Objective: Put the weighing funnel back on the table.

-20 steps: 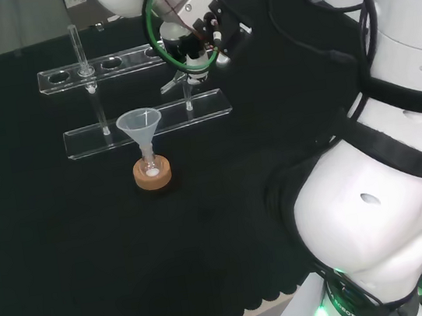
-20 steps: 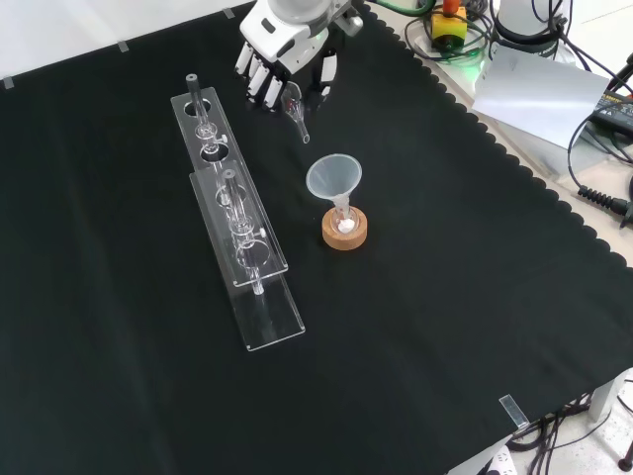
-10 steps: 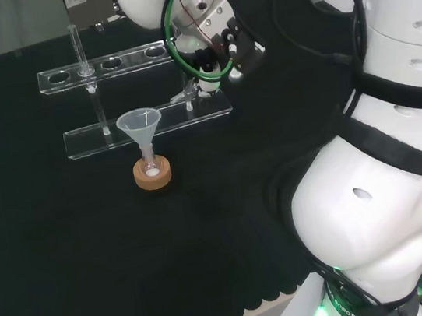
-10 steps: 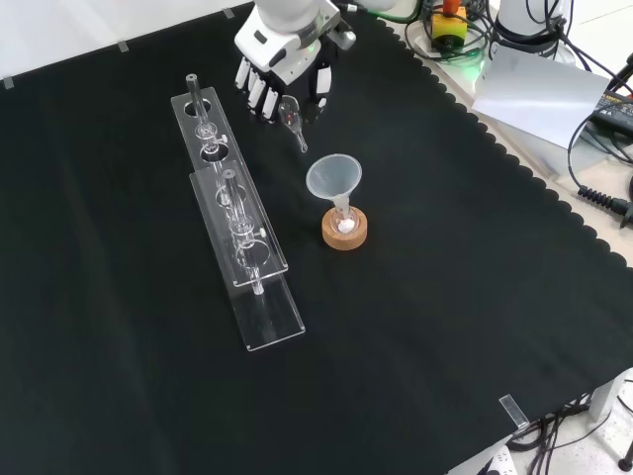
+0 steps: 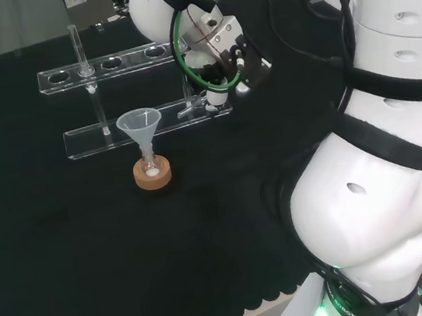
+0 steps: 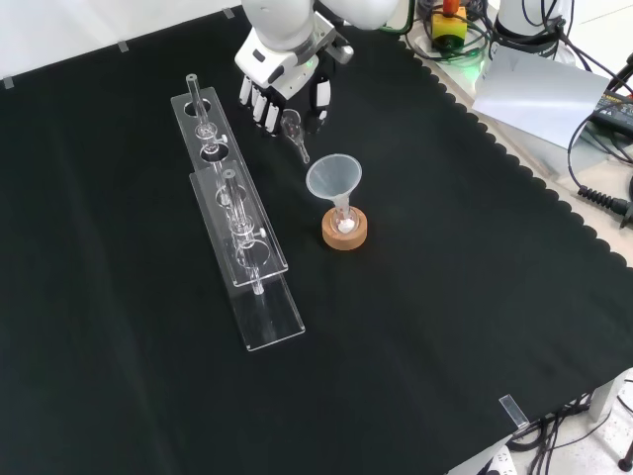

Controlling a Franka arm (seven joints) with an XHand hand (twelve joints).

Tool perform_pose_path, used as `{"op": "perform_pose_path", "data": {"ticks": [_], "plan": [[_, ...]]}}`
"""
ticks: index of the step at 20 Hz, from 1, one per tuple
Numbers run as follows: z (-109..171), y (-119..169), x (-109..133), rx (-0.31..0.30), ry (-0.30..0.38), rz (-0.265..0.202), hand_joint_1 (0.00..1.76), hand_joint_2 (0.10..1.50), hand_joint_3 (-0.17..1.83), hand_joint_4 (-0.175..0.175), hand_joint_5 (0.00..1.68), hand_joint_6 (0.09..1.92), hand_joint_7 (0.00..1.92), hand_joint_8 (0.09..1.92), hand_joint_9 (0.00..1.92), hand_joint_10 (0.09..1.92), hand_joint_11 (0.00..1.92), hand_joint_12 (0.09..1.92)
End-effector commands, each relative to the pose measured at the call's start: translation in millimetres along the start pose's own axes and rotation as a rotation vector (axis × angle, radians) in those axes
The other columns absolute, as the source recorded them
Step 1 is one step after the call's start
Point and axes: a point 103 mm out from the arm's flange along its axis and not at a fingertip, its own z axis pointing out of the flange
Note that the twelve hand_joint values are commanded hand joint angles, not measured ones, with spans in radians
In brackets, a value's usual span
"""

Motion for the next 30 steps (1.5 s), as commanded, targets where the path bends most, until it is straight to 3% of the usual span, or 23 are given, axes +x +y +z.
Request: {"op": "perform_pose_path", "data": {"ticks": [1,14,25,30], "plan": [[11,0,3,-0.004,0.003,-0.004,1.1,0.67,0.72,0.174,1.17,0.88,0.9,0.67,1.14,0.38,0.85,1.04],[53,9,21,-0.017,0.016,-0.006,1.1,0.67,0.72,0.166,1.17,0.88,0.94,0.64,1.16,0.35,0.88,1.02],[70,23,29,-0.025,0.001,-0.022,1.11,0.67,0.72,0.16,1.17,0.87,0.94,0.64,1.17,0.35,0.89,1.01],[73,30,25,-0.028,0.03,-0.009,1.11,0.67,0.71,0.156,1.17,0.87,0.94,0.64,1.17,0.35,0.89,1.01]]}}
